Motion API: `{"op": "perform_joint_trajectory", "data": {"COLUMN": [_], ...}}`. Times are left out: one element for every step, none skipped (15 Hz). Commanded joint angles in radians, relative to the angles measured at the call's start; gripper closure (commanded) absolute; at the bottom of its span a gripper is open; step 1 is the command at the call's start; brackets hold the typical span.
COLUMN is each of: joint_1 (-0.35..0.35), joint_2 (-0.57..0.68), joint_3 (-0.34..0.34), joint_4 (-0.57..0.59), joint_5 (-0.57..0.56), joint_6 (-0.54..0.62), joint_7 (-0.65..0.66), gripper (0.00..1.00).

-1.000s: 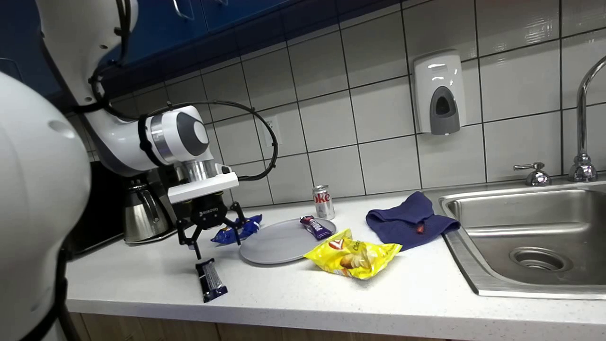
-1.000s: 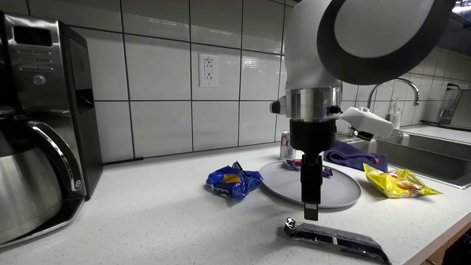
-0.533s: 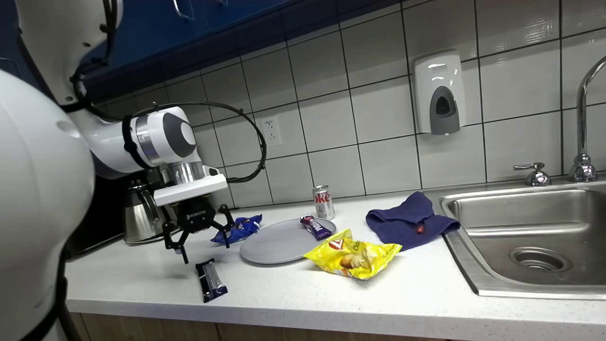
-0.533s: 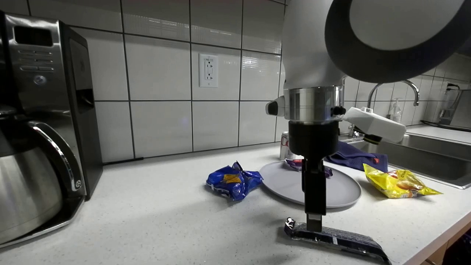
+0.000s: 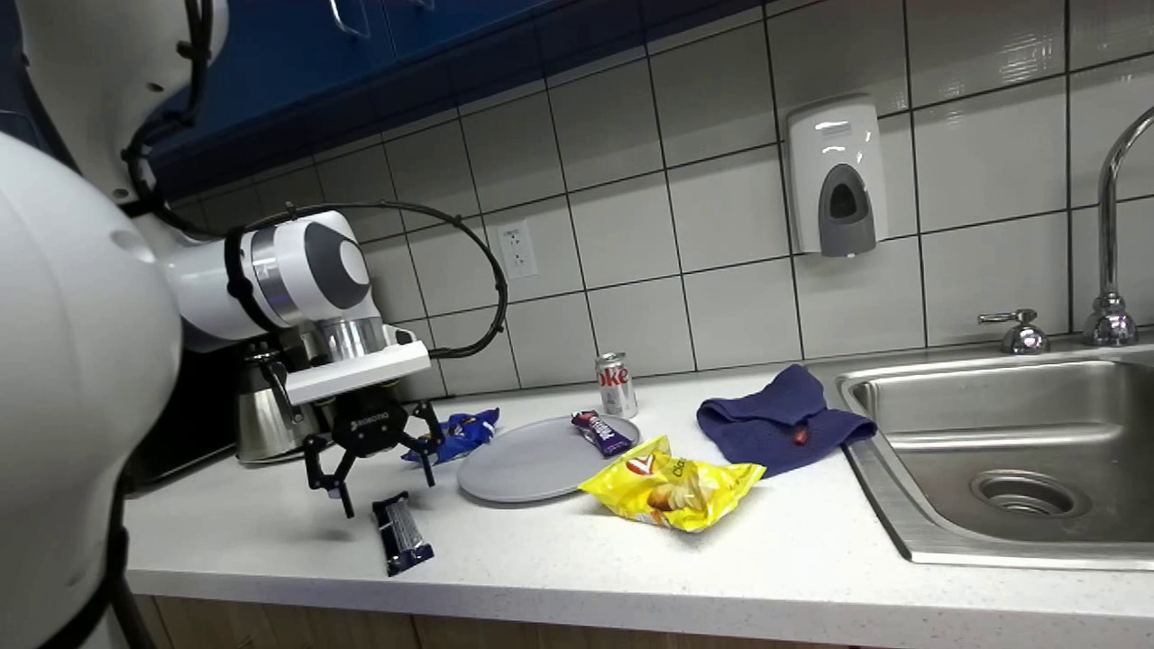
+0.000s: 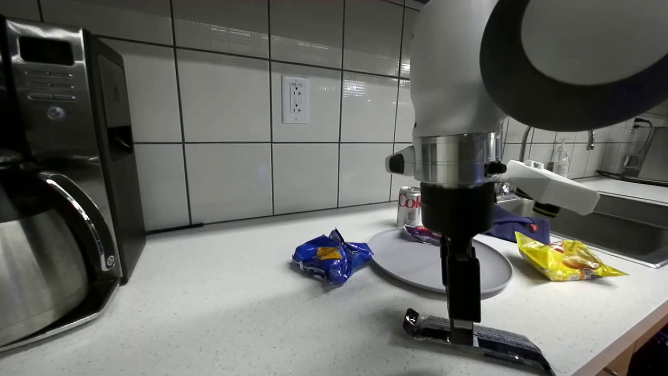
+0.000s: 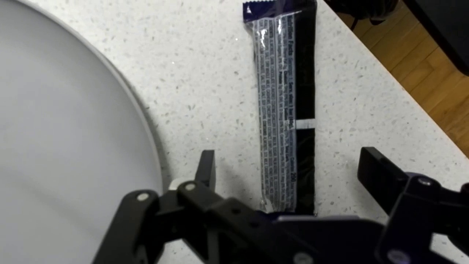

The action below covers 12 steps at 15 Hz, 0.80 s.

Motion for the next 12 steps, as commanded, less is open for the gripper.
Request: {"op": "perform_joint_trajectory", "data": {"joint_1": [-0.005,-0.006,-0.007,-0.007,-0.008,-0.011,-0.012,-0.013,-0.014,-0.016,-0.017,-0.018], "joint_2": [-0.018,-0.012,-0.01,-0.009,-0.007,-0.004,-0.001,0.001,0.003,0.009,0.013,0.019], "joint_3": [0.0,-0.002,-0.003,-0.004,-0.006,-0.009,-0.013,-0.016,-0.019,-0.022,-0.025,-0.027], "joint_4": [-0.029,-0.03,-0.032,-0.035,-0.038,-0.042,-0.045,-0.048,-0.051,-0.052,-0.054,-0.054], "joint_5": [0.013,0.011,-0.003,0.005,-0.001,-0.002,-0.004,-0.003,-0.008,-0.009,-0.012,-0.009], "joint_6": [0.03,0.033,0.03,0.034,0.036,0.045,0.051,0.06,0.067,0.075,0.081,0.089], "joint_7": [0.011,0.012,0.025,0.021,0.027,0.028,0.033,0.033,0.037,0.038,0.04,0.038], "gripper": [0.0,0.0,0.0,0.0,0.0,0.0,0.0,0.0,0.0,0.0,0.0,0.0]}}
